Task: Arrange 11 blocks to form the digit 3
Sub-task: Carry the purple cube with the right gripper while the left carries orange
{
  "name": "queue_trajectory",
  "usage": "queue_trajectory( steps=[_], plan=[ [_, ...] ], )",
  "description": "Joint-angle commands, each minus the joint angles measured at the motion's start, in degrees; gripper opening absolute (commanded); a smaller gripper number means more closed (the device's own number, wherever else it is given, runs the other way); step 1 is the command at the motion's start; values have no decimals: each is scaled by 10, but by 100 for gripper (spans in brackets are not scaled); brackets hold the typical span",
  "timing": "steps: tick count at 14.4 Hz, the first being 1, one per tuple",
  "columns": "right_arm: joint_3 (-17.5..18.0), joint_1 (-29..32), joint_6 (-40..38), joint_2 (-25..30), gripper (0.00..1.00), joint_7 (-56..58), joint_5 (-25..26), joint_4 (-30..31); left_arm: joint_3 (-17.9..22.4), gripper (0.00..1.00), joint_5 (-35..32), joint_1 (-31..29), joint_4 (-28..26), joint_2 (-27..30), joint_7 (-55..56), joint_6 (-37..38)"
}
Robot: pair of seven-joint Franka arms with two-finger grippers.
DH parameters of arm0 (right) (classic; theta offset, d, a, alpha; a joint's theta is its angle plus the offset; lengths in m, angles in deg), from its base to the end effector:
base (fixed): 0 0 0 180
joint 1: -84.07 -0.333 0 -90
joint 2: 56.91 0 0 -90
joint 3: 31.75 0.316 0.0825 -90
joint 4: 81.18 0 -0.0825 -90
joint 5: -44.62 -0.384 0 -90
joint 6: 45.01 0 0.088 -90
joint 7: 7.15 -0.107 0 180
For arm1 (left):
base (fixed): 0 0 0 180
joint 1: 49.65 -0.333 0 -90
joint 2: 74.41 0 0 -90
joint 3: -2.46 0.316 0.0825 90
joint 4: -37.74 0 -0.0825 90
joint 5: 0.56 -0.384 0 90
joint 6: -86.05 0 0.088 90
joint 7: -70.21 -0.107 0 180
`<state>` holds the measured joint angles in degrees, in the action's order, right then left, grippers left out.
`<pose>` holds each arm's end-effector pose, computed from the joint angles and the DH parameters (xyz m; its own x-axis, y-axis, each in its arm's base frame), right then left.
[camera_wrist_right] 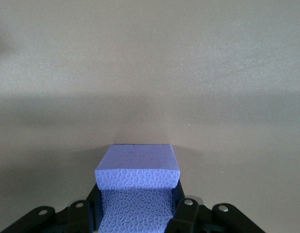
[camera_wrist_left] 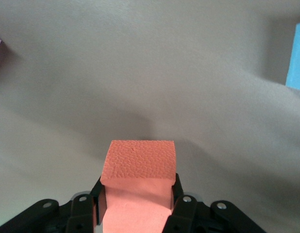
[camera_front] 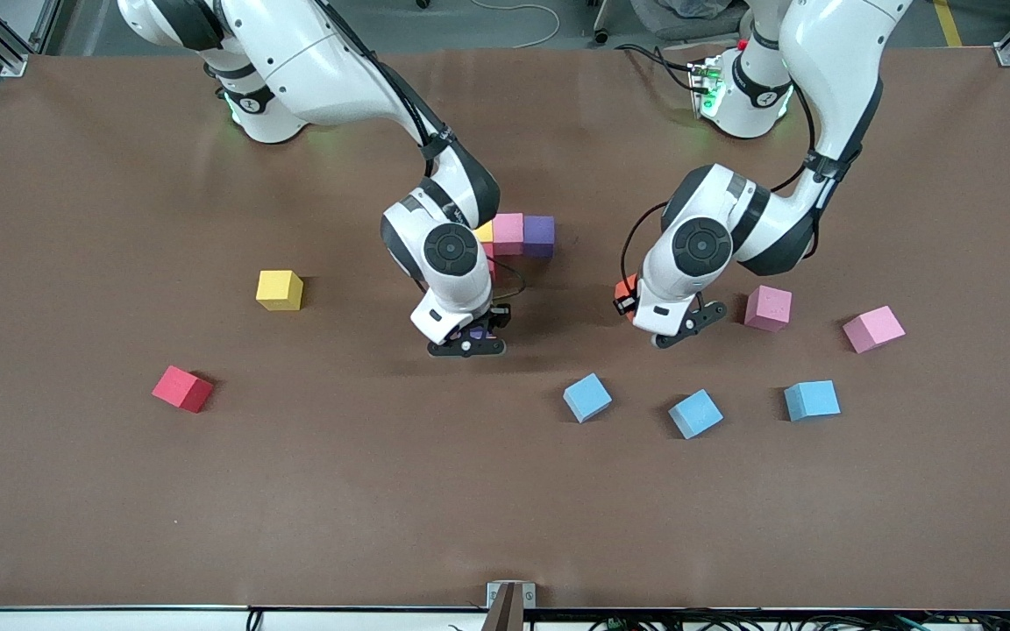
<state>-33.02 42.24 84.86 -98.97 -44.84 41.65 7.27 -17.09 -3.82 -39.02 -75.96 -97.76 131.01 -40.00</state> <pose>0.5335 0.4614 0.2178 0.9995 0.0224 -0.0239 0.0221 -0.9997 -0.0126 0.5143 -0.2908 0.2567 0.8565 0.4902 -0.1617 0.4803 -0.8716 -0.0983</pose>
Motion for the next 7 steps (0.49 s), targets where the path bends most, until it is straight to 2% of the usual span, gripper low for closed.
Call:
queue_trajectory(
  steps=[1, 7],
  plan=[
    [0, -4, 3, 22, 0, -12, 2, 27, -2, 39, 9, 1, -3, 10, 25, 9],
    [0, -8, -4, 22, 0, -13, 2, 28, -2, 35, 73, 11, 24, 3, 124, 3]
  ],
)
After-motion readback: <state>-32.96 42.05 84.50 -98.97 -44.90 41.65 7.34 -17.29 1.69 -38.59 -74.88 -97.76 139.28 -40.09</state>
